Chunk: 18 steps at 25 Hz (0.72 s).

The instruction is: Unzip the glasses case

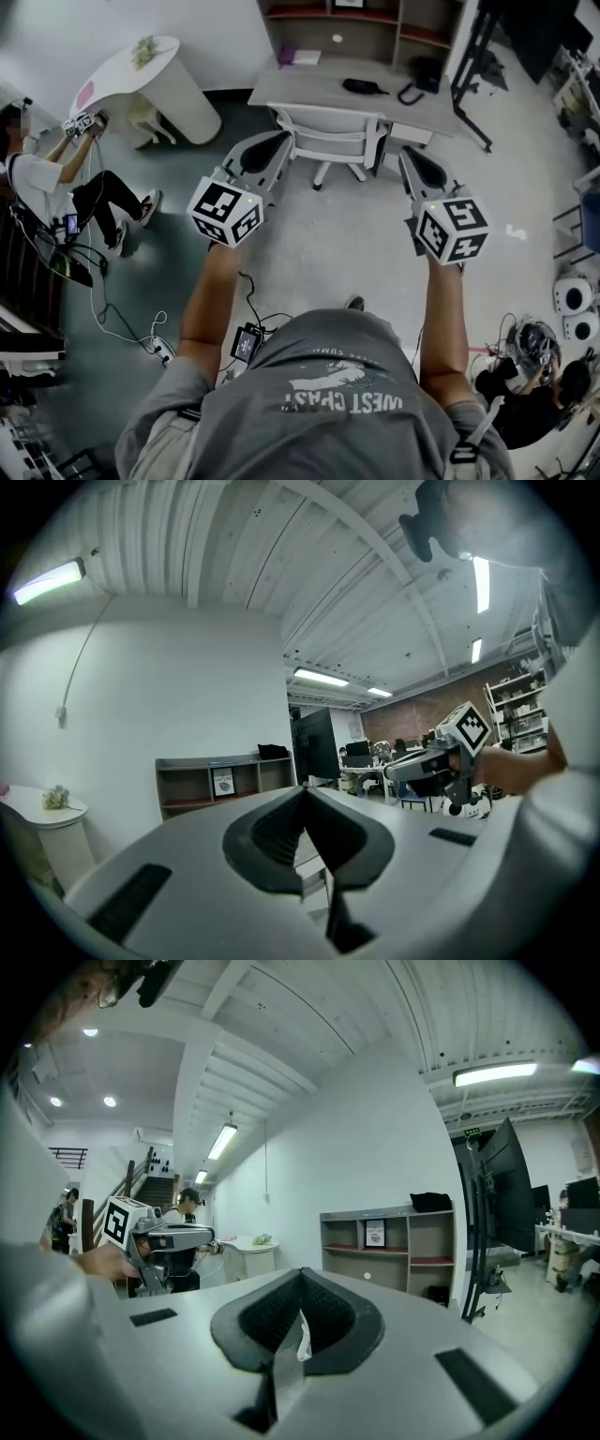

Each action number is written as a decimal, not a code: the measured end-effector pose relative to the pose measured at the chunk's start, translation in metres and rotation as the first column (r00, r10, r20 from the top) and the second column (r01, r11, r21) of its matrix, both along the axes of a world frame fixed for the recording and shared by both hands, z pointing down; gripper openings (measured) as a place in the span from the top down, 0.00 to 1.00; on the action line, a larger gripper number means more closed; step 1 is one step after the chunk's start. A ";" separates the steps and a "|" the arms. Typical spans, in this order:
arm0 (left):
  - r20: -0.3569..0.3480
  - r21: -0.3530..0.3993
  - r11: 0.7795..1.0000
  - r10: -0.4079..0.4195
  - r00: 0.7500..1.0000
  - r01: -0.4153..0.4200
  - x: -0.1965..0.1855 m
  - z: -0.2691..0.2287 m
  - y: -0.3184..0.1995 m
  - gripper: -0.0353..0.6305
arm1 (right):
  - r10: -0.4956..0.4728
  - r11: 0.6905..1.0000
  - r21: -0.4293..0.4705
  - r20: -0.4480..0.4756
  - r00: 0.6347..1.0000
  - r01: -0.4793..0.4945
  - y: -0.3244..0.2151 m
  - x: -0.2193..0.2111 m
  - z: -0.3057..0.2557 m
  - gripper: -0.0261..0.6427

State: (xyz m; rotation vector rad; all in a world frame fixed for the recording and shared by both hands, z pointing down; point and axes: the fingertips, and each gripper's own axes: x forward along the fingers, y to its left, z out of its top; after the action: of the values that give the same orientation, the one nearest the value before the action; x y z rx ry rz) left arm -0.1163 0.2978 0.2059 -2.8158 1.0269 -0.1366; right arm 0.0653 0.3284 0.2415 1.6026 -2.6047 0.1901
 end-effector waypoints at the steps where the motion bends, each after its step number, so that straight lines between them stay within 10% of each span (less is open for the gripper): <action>1: 0.001 -0.001 1.000 -0.002 1.000 0.002 0.007 0.001 -0.005 0.95 | -0.003 1.000 -0.001 0.002 1.000 0.003 -0.006 0.007 0.001 0.95; 18: 0.026 -0.043 0.999 -0.010 1.000 0.011 0.077 0.016 -0.084 0.95 | -0.015 0.998 -0.066 0.050 0.999 0.018 -0.074 0.075 0.031 0.95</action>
State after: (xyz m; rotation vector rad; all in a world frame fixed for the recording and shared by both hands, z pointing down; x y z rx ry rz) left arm -0.0390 0.2136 0.2217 -2.8398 1.0461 -0.1990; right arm 0.1399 0.2540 0.2723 1.5738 -2.6177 0.3151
